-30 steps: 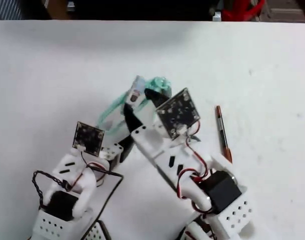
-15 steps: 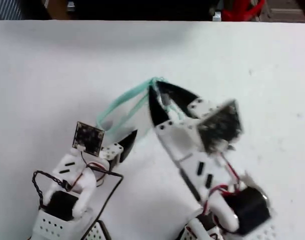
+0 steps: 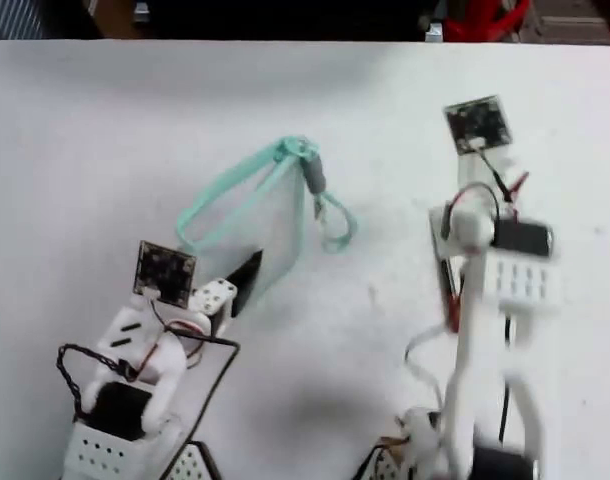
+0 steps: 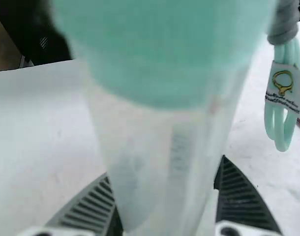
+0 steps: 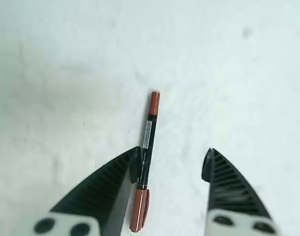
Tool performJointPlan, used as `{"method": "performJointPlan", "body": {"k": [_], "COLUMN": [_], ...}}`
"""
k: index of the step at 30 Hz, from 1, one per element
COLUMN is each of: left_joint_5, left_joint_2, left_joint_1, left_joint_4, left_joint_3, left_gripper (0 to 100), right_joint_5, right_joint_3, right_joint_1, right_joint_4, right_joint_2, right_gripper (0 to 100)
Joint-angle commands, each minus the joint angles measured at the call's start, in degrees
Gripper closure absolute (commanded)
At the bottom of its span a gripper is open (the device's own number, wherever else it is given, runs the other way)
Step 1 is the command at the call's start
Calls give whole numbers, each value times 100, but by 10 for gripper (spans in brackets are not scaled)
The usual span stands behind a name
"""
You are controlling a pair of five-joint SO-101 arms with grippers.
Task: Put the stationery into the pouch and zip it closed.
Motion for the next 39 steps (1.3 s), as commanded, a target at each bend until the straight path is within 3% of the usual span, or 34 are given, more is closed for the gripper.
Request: {"method": "performJointPlan", "body": {"k": [1,7,13,18,22,32,36,39], "left_joint_5": [62,62,62,62,62,62,62,62], "left_joint_2": [-75,-75,-75,-75,-75,-75,-75,-75], "left_joint_1": [-31,-31,-31,-31,-31,-31,-31,-31], "left_joint_4": [-141,-141,-149,-149,-149,-141,-141,-132], "left_joint_3": [-18,-18,-18,-18,-18,-18,-18,-18], "left_gripper": [748,748,748,748,748,748,748,748], "right_joint_5": [545,580,580,589,589,580,563,448], "right_joint_3": [-360,-431,-1257,-1969,-2277,-3648,-3666,-3657], "right_joint_1": [189,171,180,171,215,84,-558,-1455], "right_joint_4": [-435,-1376,-1437,-1024,-936,1191,1622,1710], "right_joint_2": [1675,2985,4303,4822,4734,1297,-303,-1191], "right_gripper": [841,827,812,990,985,981,981,981]}}
